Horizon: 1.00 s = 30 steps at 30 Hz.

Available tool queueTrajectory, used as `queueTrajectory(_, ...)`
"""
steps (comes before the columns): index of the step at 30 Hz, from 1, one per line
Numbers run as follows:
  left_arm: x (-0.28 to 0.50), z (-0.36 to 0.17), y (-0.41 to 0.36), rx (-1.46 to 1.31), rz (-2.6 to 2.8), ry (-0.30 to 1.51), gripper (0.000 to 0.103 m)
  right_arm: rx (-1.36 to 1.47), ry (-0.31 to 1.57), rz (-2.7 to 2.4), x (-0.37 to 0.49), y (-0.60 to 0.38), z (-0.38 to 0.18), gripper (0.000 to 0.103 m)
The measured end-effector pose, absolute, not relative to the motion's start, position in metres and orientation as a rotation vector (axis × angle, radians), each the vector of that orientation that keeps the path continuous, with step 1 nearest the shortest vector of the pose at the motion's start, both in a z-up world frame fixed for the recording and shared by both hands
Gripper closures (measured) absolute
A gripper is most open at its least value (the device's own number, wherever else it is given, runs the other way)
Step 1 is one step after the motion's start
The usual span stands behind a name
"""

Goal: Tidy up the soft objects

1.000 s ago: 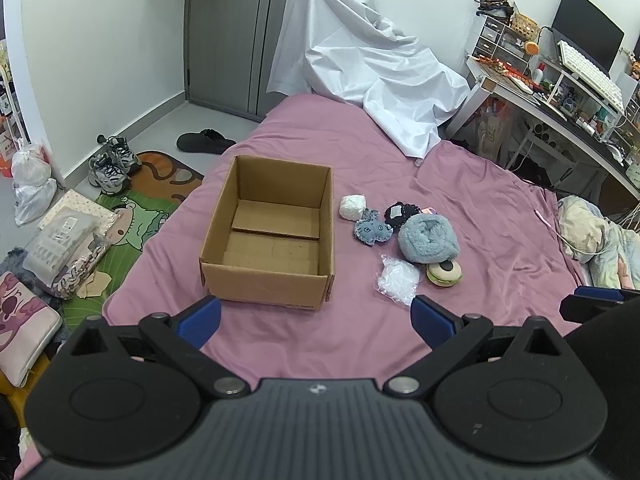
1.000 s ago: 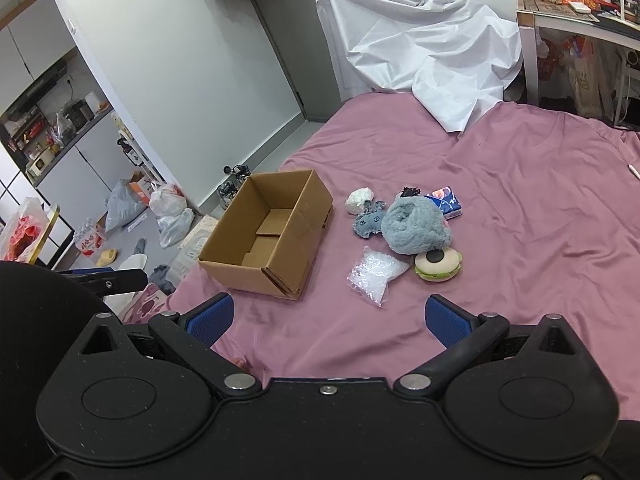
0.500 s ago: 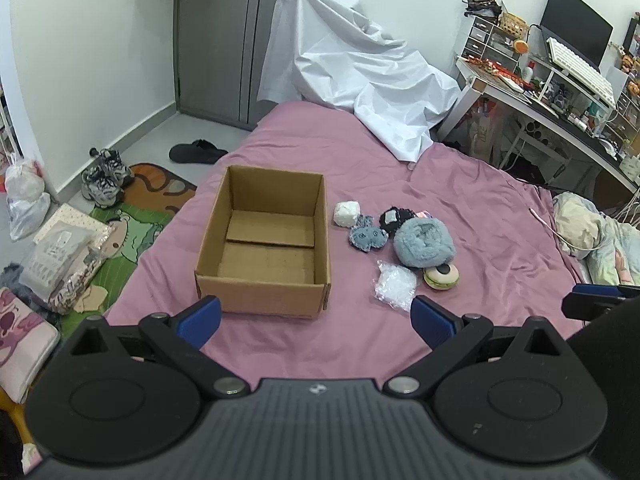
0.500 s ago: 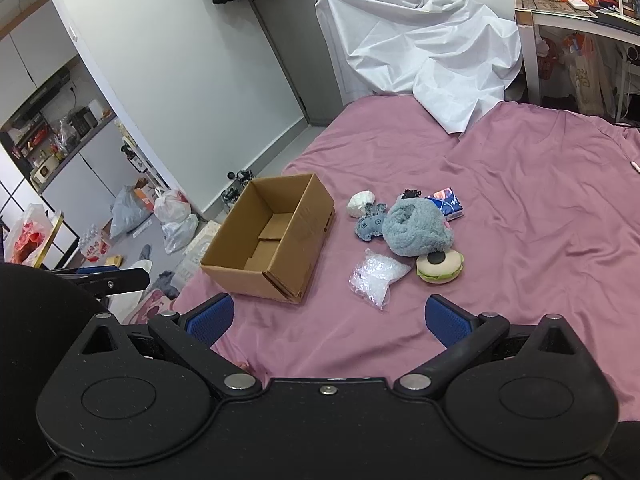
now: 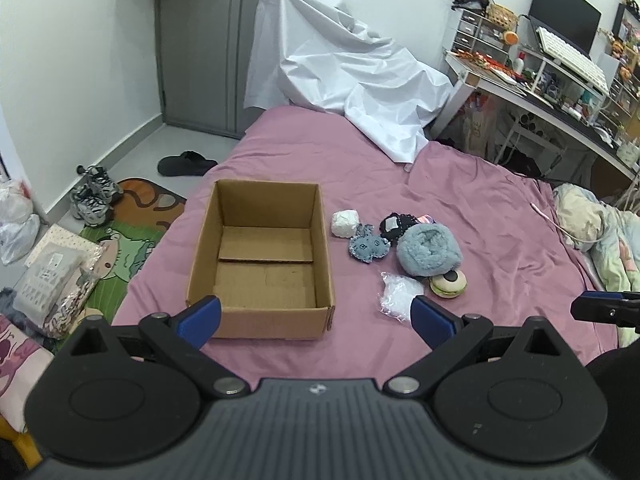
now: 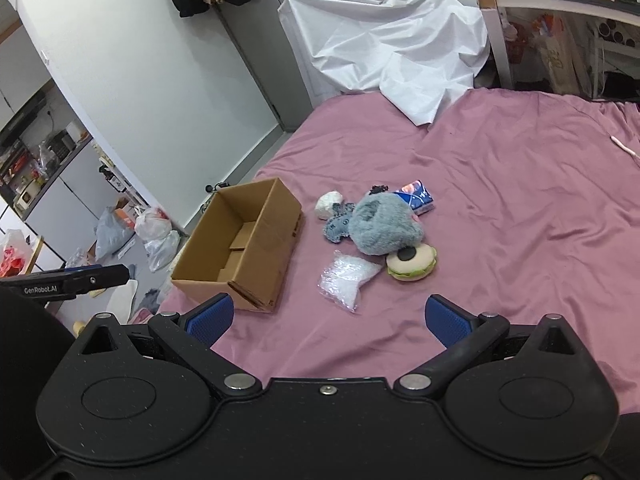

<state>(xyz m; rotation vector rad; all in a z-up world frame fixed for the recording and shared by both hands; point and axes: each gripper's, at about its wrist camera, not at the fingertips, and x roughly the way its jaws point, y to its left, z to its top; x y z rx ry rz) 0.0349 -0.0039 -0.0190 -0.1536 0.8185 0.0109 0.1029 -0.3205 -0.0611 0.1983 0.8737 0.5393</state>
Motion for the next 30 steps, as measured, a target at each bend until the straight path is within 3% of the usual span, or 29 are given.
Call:
queueTrajectory(21, 0.093, -0.070, -0.023, -0.107, -0.168, 0.845, 0.006, 0.233, 0.866, 0.441, 0.137, -0.330, -0.103, 0.001)
queueTrajectory(30, 0.125, -0.089, -0.042, -0.096, -0.272, 0.857, 0.015, 0.240, 0.877, 0.376, 0.153, -0.332, -0.120, 0.003)
